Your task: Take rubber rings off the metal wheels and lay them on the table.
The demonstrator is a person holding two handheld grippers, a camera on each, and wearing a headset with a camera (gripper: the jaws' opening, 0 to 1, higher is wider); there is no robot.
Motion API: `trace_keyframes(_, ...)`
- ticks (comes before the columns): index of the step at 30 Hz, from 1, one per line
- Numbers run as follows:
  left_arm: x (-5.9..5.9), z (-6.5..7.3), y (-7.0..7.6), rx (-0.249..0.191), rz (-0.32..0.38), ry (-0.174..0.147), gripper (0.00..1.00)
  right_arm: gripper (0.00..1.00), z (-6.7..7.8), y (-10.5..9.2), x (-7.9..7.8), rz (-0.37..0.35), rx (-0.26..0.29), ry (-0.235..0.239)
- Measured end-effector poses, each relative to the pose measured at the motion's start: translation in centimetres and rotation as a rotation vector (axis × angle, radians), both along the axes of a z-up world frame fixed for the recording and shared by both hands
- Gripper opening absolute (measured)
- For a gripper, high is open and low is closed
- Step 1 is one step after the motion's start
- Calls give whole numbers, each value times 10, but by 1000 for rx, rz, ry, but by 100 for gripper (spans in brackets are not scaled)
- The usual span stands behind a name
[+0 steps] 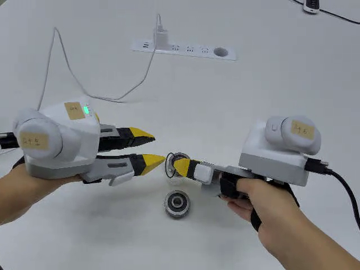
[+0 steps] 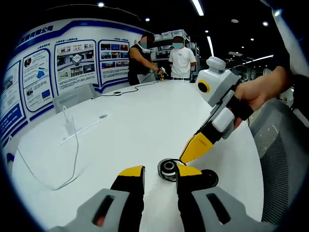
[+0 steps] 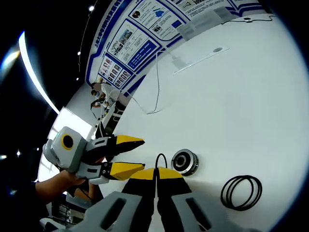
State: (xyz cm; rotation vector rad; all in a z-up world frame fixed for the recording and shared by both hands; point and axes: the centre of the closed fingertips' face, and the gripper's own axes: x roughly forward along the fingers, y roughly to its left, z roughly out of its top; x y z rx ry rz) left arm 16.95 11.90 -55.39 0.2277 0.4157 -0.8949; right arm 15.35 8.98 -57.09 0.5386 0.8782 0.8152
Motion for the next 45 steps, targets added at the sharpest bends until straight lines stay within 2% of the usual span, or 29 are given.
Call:
trace_keyframes(5, -3, 5, -2, -18, 12, -11, 38, 2, 11, -10, -12, 26, 9, 3)
trace_keyframes(7, -3, 7, 1, 40, -2, -60, 38, 2, 12, -16, -18, 39, -1, 2)
trace_keyframes(11, -7, 13, 0, 15, 1, -58, 42, 2, 9, -33, -23, 8, 0, 27)
trace_keyframes(13, -8, 13, 2, 23, 2, -58, 43, 2, 6, -42, -24, -21, -2, 43)
trace_keyframes(16, -14, 15, 5, 39, -1, -62, 44, 2, 1, -62, -22, -120, 17, 92)
trace_keyframes(23, -22, 17, 10, 38, 11, -59, 49, 2, -12, -93, -16, -223, -10, 118)
trace_keyframes(26, -26, 19, 11, 35, 17, -60, 51, 2, -16, -97, -15, -241, -17, 117)
trace_keyframes(31, -29, 20, 16, 41, 39, -57, 57, 2, -26, -106, -13, -267, -60, 122)
trace_keyframes(35, -32, 23, 20, 10, 66, -50, 58, 2, -30, -113, -12, -281, -95, 113)
trace_keyframes(45, -41, 16, 24, 30, 85, -33, 61, 7, -39, -121, -11, -278, -180, 81)
